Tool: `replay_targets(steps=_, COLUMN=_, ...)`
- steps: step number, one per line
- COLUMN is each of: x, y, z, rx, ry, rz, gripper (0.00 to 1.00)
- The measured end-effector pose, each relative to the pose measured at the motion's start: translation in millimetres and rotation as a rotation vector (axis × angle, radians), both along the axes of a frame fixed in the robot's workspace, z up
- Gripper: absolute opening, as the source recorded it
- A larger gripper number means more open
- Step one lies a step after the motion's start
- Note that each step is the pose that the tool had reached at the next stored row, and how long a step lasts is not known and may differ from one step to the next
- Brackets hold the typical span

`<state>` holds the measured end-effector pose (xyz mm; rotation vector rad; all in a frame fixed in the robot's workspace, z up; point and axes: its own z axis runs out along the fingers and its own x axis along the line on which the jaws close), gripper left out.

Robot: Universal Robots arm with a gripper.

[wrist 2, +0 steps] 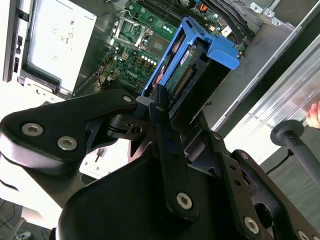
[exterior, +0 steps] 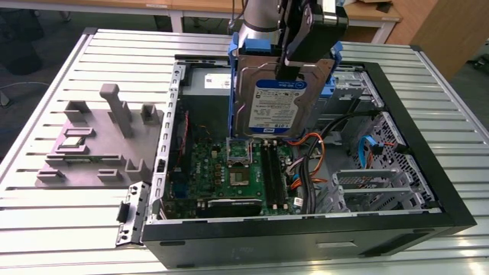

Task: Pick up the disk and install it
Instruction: 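Pick up the disk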

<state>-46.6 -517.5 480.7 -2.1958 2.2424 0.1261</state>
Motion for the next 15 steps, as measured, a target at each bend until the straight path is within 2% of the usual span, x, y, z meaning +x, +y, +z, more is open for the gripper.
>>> replay_targets(steps=15, x=0.0, y=-1.6, z=0.0, rx=0.0000, ry=0.0000, rz=0.000, gripper=0.35)
